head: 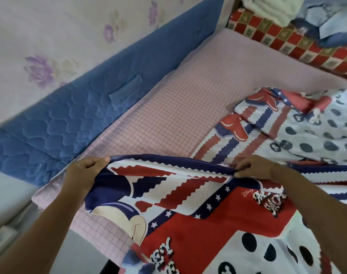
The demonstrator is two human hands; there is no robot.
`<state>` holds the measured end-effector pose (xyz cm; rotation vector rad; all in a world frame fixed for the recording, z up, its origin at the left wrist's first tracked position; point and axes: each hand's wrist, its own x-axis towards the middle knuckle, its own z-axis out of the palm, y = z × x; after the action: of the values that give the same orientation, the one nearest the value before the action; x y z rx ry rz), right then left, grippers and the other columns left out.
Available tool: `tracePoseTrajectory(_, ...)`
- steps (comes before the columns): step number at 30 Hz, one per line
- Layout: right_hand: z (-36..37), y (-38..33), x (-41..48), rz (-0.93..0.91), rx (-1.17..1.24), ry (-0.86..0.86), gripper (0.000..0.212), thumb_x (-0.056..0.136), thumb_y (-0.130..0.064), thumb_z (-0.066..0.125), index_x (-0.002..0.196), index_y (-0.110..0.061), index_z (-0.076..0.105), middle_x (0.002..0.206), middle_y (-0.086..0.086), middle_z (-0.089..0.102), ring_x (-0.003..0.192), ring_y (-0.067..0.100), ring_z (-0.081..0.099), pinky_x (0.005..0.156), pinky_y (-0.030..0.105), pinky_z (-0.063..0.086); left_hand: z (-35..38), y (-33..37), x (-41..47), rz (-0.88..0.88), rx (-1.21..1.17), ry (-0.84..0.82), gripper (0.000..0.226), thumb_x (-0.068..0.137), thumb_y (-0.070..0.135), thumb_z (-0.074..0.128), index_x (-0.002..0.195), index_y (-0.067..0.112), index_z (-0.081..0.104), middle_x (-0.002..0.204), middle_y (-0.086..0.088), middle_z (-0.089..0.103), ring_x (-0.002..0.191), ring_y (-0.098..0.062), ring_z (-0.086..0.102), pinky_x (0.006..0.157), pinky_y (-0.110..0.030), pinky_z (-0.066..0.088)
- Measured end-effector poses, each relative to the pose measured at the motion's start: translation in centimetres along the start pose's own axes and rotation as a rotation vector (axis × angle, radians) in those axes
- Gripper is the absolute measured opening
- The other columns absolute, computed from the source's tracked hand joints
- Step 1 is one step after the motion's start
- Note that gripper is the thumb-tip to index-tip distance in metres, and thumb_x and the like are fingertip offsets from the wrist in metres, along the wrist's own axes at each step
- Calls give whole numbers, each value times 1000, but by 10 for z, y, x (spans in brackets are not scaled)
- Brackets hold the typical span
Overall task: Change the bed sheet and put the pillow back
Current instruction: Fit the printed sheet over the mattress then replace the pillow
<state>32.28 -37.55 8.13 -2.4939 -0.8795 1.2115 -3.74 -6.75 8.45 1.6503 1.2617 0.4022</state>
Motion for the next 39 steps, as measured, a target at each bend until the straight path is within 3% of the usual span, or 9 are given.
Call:
tracePoseTrajectory(4,-15,14,11,85,-237,-26,17,76,-35,79,73,-21,70,72,1,61,71,16,57,60,19,39,-8,-7,-14,-15,-12,55,20,89,28,68,69,26,70,62,10,68,73,-19,62,69,-29,46)
tracePoseTrajectory(8,-27,-8,24,80,-232,196,29,85,-24,73,63,-10,59,57,1,53,58,18,53,45,16,33,-16,-19,-25,-30,40,80,19,88,29,68,70,24,70,67,11,68,72,-12,61,64,-19,41)
tracePoseTrajectory(12,-36,-53,52,12,-155,488,35,89,-21,67,60,-8,51,58,6,52,57,21,50,55,26,35,-26,-38,-33,-32,101,126,21,87,32,69,67,27,70,75,7,69,73,-13,62,67,-23,42)
tracePoseTrajectory(15,-35,-99,81,-131,-67,599,25,87,-16,68,69,-7,55,69,9,54,77,25,52,70,29,35,-42,-54,-36,-106,77,212,23,86,37,69,67,25,70,76,2,69,73,-17,60,68,-27,42)
tracePoseTrajectory(19,-23,-174,120,-285,-39,591,13,88,-13,68,87,-1,66,85,8,56,84,22,50,73,24,31,-66,-80,-33,-178,36,292,27,87,34,70,67,16,70,73,-10,67,67,-20,54,63,-20,41)
tracePoseTrajectory(22,-6,-223,146,-363,-46,565,20,87,-13,69,96,4,68,88,11,61,86,24,55,74,24,33,-87,-104,-24,-235,14,354,29,86,34,70,63,16,69,69,-12,64,66,-22,52,68,-33,44)
tracePoseTrajectory(30,48,-317,225,-440,-23,468,16,85,-8,69,96,3,69,99,18,69,87,22,56,80,25,39,-128,-164,16,-312,50,423,19,90,35,66,73,27,70,72,-5,67,72,-22,58,66,-34,41)
tracePoseTrajectory(35,76,-355,280,-451,-34,447,19,85,-8,69,98,5,69,103,20,69,99,32,62,87,29,42,-140,-200,55,-355,76,466,21,90,40,64,75,26,70,77,-6,68,77,-27,59,69,-35,43)
tracePoseTrajectory(39,98,-378,315,-469,23,423,16,82,-6,70,96,3,70,100,19,70,86,20,57,88,33,46,-143,-224,73,-393,50,502,22,91,37,64,76,21,70,73,-7,66,73,-28,58,64,-34,39)
